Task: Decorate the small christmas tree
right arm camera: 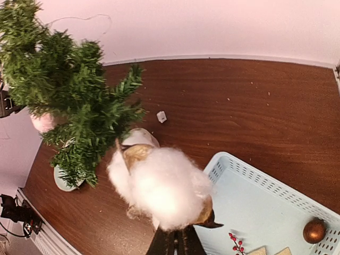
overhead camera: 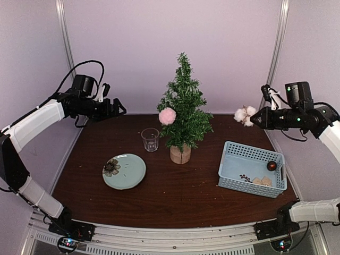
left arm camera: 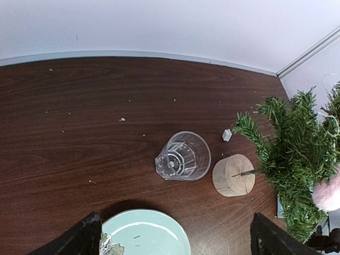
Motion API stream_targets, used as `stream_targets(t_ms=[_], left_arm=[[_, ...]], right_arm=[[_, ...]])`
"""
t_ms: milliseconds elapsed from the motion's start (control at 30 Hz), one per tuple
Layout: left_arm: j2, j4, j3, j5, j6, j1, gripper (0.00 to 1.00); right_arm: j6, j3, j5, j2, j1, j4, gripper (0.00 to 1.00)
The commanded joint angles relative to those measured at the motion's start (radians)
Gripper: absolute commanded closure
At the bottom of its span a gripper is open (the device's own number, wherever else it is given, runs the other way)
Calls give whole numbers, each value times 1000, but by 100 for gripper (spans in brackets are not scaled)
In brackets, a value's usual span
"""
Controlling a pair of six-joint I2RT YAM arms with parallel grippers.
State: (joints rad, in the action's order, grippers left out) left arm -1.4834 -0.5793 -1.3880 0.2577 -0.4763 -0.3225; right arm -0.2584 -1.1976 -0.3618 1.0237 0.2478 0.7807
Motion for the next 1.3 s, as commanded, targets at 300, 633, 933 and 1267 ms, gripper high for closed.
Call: stream_targets(t_ms=[300,633,933,1267], left_arm=[[21,29,6,6,-18,-9,2],[34,30,14,-4,-18,-9,2],[36,30,18,-5,-15,-9,2],[40,28,27,-7,-10,-9,2]], right_arm=[[-101,-226,374,260,615,-142,100],[-130,-306,486,488,688,-168,100],[-129,-315,532,586,688,-230,100],[-152,-349,605,628,686,-170,78]])
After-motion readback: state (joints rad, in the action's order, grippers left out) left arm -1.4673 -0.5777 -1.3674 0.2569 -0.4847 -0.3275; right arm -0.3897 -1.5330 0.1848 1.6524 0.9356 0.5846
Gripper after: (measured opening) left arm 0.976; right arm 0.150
